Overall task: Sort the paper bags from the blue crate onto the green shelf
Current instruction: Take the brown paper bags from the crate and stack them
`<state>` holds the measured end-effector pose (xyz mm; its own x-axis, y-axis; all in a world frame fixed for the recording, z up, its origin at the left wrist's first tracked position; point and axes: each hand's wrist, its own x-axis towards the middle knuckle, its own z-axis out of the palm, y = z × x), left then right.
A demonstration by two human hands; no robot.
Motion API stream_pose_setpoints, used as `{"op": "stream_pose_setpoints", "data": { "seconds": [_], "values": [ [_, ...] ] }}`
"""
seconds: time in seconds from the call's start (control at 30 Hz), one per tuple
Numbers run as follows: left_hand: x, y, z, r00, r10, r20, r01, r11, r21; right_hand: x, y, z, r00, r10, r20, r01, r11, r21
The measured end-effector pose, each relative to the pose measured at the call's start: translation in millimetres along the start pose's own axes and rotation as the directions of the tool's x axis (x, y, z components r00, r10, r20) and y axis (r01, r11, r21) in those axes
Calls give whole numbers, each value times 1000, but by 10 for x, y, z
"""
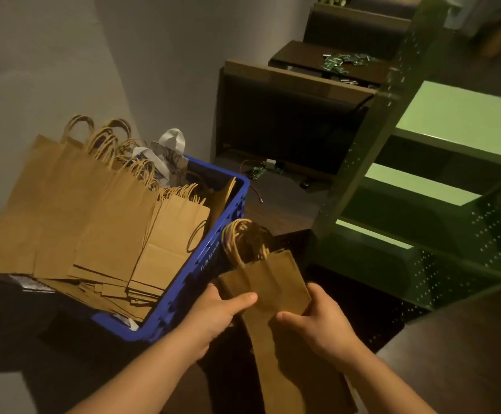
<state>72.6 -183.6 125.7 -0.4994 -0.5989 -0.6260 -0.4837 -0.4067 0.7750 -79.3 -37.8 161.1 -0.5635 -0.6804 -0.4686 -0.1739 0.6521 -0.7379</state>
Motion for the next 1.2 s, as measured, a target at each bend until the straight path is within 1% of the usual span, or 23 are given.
{"op": "stream_pose_setpoints", "data": {
  "seconds": [0.07,0.1,0.13,0.17,0.2,0.23,0.27,0.3,0.33,0.37,0.4,0.47,0.5,0.57,0.6,0.63,0.73,0.8,0.87,1.0,1.07,1.2],
  "values": [
    [-1,-62,80,990,71,-122,-55,990,128,-24,176,-52,1000,-28,2,28,985,-172],
    [-36,-65,123,970,146,-196,-104,973,208,-40,268,-67,999,-36,-1,35,966,-257],
    [-44,-101,158,930,256,-263,-162,929,332,-64,343,-73,999,-40,0,38,940,-338],
    [-63,-122,186,880,401,-253,-230,827,513,-88,407,-73,999,-38,4,36,912,-409],
    [-76,-154,211,832,533,-156,-295,661,690,-112,471,-59,999,-42,10,42,885,-464],
    [-60,-189,225,796,605,-6,-351,470,810,-128,526,-34,998,-58,13,57,858,-510],
    [-21,-228,235,788,598,147,-393,304,868,-149,588,-8,996,-84,10,76,831,-552],
    [13,-240,262,796,544,265,-422,186,887,-172,648,18,993,-118,3,97,802,-590],
    [55,-242,281,804,485,344,-447,110,888,-183,702,51,987,-159,-1,124,769,-627],
    [117,-245,293,809,431,400,-469,62,881,-192,755,86,980,-201,1,152,737,-658],
    [182,-251,304,811,383,442,-494,45,868,-201,804,121,971,-237,4,175,708,-684],
    [256,-257,315,808,305,504,-546,67,835,-203,906,186,958,-286,18,212,663,-718],
    [293,-276,317,813,261,521,-558,92,825,-207,952,214,954,-300,25,223,647,-730],
    [342,-334,322,837,185,515,-544,190,817,-212,1046,277,952,-304,27,224,637,-738],
    [364,-376,313,845,175,505,-534,230,814,-212,1086,311,955,-295,27,217,635,-741],
    [403,-434,305,845,180,503,-534,239,811,-214,1122,340,959,-283,19,203,640,-741],
    [503,-597,292,811,215,545,-580,169,797,-259,1212,372,972,-235,-17,147,660,-737],
    [515,-613,319,794,227,564,-602,154,784,-328,1314,320,978,-206,-38,115,680,-724],
    [515,-600,341,793,231,564,-602,151,784,-405,1420,228,980,-188,-63,89,701,-707],
    [489,-615,436,819,189,541,-566,121,815,-500,1547,102,985,-161,-55,74,698,-712],
    [470,-612,521,821,203,534,-562,126,817,-508,1585,74,985,-166,-50,82,702,-707],
    [495,-574,676,826,173,536,-561,167,811,-526,1657,-52,988,-144,-59,60,705,-706]
  ]
}}
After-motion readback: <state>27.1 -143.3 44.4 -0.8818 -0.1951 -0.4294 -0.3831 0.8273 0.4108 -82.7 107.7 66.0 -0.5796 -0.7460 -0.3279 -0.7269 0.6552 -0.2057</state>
